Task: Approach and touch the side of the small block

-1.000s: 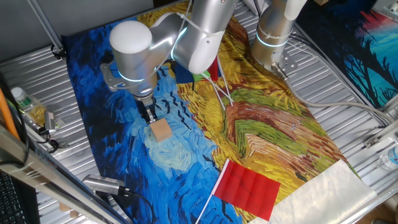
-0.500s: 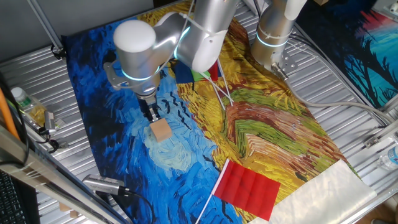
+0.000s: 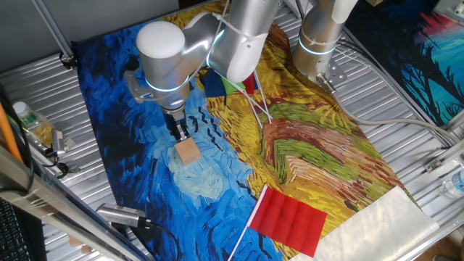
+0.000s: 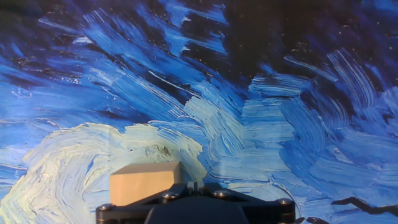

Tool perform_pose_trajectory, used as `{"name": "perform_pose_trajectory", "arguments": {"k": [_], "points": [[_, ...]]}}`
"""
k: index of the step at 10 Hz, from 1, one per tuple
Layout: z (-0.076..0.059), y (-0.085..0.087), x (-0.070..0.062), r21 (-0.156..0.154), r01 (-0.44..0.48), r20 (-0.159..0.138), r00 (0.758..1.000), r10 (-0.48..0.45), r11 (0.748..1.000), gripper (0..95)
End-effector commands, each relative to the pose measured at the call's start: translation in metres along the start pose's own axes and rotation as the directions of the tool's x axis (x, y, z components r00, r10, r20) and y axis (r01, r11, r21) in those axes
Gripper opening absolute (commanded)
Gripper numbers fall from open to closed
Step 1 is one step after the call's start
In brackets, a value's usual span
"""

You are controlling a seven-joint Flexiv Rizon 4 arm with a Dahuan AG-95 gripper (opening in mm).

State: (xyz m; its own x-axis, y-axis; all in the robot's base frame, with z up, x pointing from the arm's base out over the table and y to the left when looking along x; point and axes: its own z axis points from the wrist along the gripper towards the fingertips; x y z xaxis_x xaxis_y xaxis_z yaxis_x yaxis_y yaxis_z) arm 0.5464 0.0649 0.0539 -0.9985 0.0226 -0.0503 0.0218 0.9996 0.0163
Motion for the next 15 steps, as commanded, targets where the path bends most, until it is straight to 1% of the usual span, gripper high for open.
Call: {"name": "perform_pose_trajectory", "arguments": {"k": [1, 4, 10, 12, 15], "points": [[-0.0008, 0.0016, 0.0011, -0.004, -0.006, -0.002, 1.0, 0.006, 1.0, 0.0], [-0.0001, 0.0078, 0.0015, -0.005, -0.019, -0.002, 1.0, 0.019, 1.0, 0.0], [0.0005, 0.0093, 0.0016, -0.005, -0.02, -0.001, 1.0, 0.02, 1.0, 0.0], [0.0005, 0.0085, 0.0016, -0.002, -0.011, 0.004, 1.0, 0.011, 1.0, 0.0], [-0.0002, 0.0005, 0.0026, -0.003, 0.001, 0.012, 1.0, -0.001, 1.0, 0.0]]}}
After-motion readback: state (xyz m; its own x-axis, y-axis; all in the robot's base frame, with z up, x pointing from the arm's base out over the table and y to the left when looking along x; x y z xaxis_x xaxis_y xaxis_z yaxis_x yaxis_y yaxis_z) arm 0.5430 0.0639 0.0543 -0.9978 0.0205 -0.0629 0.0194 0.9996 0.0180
